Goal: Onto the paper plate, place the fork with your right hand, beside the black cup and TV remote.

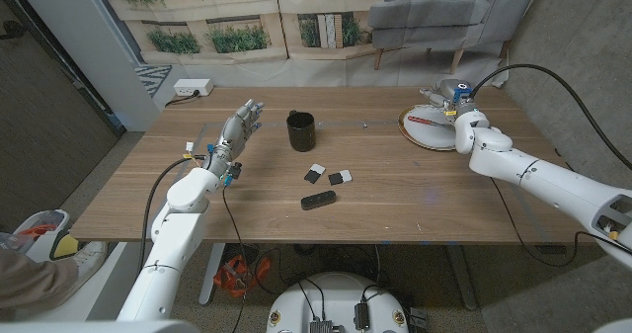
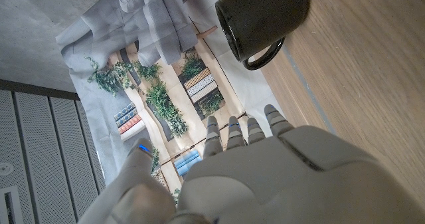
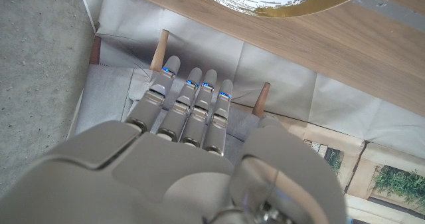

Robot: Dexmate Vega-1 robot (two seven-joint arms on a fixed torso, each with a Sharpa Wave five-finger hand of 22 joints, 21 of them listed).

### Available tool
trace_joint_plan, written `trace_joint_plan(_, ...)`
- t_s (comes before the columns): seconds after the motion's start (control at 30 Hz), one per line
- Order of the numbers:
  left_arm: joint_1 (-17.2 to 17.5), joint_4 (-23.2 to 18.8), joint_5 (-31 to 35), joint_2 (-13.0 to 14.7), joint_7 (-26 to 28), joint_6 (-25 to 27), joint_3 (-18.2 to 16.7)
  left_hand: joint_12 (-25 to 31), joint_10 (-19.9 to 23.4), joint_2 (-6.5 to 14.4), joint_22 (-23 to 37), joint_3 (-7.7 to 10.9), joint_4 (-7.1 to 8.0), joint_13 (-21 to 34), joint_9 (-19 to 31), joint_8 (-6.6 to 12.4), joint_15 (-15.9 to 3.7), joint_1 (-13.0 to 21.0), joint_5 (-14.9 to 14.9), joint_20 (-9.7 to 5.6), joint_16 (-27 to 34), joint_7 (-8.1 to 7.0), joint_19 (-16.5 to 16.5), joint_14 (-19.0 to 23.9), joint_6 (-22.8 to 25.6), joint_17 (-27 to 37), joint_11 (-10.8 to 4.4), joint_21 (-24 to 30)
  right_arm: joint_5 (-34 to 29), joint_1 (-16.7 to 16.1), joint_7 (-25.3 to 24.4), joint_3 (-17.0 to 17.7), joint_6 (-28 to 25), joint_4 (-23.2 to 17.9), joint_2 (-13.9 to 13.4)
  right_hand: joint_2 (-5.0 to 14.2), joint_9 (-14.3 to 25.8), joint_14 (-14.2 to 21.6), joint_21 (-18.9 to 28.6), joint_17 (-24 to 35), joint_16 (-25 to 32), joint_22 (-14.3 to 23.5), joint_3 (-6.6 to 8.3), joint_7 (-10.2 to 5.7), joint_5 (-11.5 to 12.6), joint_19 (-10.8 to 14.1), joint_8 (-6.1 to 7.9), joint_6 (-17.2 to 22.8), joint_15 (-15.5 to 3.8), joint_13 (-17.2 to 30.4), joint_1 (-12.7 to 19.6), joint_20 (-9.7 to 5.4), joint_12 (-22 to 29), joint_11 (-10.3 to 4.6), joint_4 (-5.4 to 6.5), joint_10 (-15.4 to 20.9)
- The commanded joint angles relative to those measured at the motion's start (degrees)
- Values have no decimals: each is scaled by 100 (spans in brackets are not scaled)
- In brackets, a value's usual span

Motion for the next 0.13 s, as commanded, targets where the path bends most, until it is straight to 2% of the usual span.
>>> trace_joint_plan(0.03,-28,58,-23,8,-24,-25,-8,29,30,15,15,-17,7,21,33,11,14,33,-1,15,30,-4,-16,-36,38,7,17,-15,57,-77,-5,89,34,-146,-58,-7,1,-47,-21,-7,-25,17,-48,9,-5,-34,-33,-48,-493,3,-87,6,-38,14,19,-35)
trace_joint_plan(0.13,-34,74,-28,5,-30,-40,-7,26,25,15,15,-17,7,21,33,10,12,33,-1,14,30,-6,-15,-34,37,7,13,-15,41,-76,14,83,25,-174,-70,-15,-6,-52,-30,-13,-22,17,-63,15,-3,-32,-35,-68,-496,3,-124,10,-48,26,26,-59)
